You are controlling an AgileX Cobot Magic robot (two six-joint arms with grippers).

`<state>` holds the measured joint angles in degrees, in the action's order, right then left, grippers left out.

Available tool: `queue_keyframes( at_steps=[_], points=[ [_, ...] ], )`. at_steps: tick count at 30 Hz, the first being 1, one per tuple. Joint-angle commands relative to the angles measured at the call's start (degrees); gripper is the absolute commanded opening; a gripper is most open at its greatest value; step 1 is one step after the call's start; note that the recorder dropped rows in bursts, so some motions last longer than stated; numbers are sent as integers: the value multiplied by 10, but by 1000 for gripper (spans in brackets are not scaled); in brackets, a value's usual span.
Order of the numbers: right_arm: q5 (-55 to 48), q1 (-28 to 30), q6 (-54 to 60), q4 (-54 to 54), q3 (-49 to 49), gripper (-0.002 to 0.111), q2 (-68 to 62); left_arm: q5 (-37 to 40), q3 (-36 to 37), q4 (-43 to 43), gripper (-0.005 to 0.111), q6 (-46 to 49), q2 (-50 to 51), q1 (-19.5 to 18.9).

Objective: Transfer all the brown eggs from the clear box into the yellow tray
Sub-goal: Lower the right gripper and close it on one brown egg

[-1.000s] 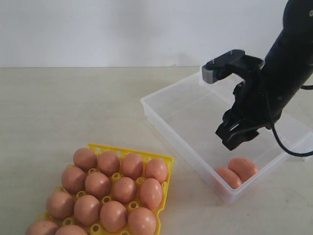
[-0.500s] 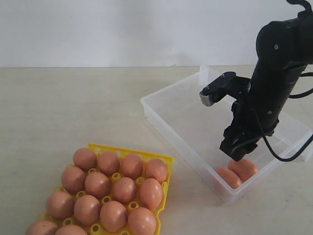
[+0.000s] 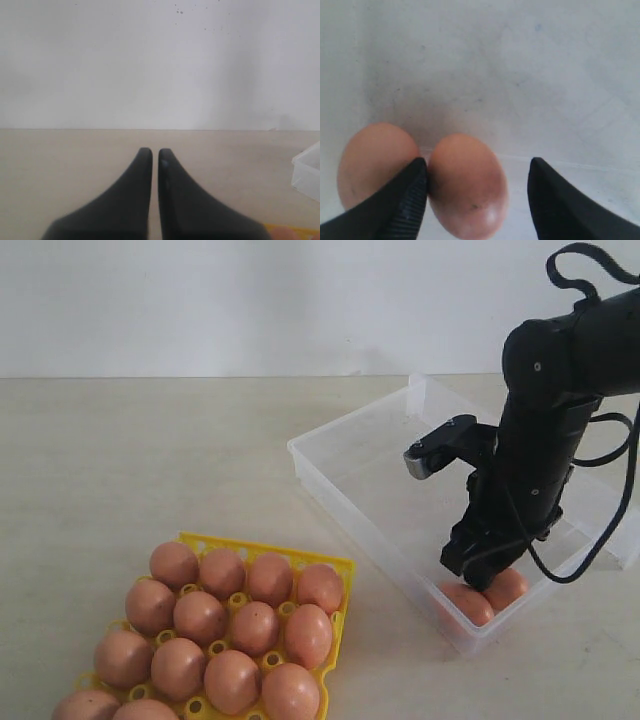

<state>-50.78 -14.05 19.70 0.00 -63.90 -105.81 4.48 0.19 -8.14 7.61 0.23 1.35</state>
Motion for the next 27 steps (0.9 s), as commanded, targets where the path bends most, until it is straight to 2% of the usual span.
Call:
queue_keyframes(
  at_steps=[1, 13, 24, 27],
  points=[
    [12, 2, 0, 0, -2, 52, -21, -2, -2, -2, 4, -4, -2, -1],
    [21, 2, -27, 0, -2, 52, -29, -2, -2, -2, 4, -4, -2, -1],
    [-25, 2, -26, -7, -2, -1, -29, -2, -2, -2, 4, -4, -2, -1],
    [-22, 2, -23, -9, -2, 0, -28, -2, -2, -2, 4, -4, -2, -1]
  ],
)
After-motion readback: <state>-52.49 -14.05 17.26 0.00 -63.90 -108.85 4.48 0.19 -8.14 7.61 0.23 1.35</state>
